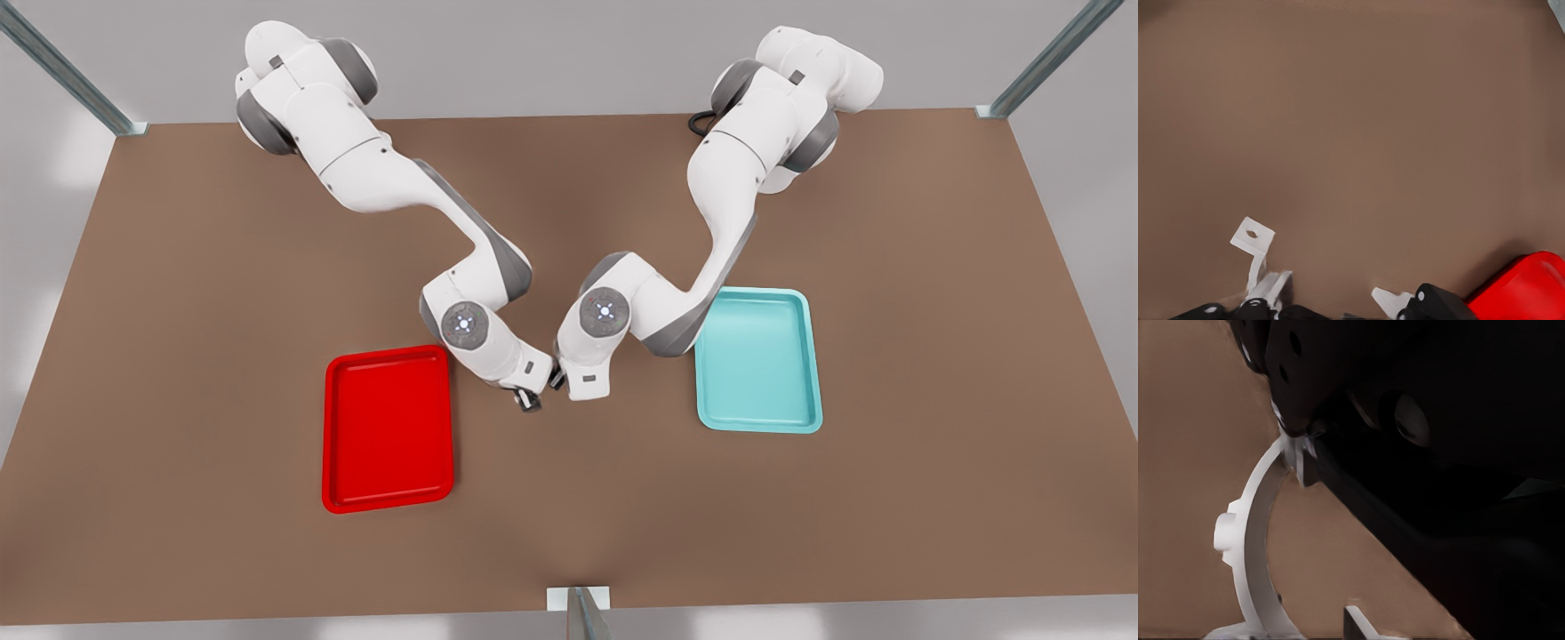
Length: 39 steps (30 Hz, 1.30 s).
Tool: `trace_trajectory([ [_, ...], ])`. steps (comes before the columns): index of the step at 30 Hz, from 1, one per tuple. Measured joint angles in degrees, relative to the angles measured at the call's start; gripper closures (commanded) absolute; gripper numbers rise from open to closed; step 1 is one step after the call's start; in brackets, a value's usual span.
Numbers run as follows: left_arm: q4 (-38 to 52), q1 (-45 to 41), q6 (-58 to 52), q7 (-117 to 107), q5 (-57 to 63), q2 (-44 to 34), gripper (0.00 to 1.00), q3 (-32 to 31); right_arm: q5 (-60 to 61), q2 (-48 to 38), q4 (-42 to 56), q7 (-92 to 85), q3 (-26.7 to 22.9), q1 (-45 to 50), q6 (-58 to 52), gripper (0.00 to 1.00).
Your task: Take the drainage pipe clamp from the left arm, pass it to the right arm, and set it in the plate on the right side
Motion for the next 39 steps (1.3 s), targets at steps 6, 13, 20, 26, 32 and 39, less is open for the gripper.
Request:
trace_trajectory([
  [6,0.59,3.06,17.7,-13.61,7.74,-1.54,0.0,0.28,-0.86,0.08,-0.12,-1.43,0.04,0.55,0.08,0.79],
  [13,1.03,20.78,-22.75,-0.79,6.06,-11.9,0.0,0.05,-1.31,-0.24,-0.12,-2.52,-0.46,-0.28,-0.34,0.79],
  [20,-22.3,27.03,-36.55,26.43,7.88,-31.5,0.0,0.1,-4.89,-1.92,-0.44,-3.93,-0.74,-12.56,-1.53,0.79],
  [26,-22.25,27.53,-40.55,43.2,4.99,-32.58,0.0,-0.27,-6.19,-1.47,-2.55,-8.08,-0.58,-22.7,-3.45,0.79],
  [32,-21.97,27.55,-42.39,55.18,3.92,-32.59,0.0,-0.26,-5.28,-1.4,-5.23,-11.28,-0.23,-23.79,-6.05,0.79],
  [39,-21.72,27.48,-43.68,64.86,2.38,-32.86,0.0,-0.37,1.46,-1.09,-5.32,-14.66,-0.16,-27.62,-11.71,0.0],
])
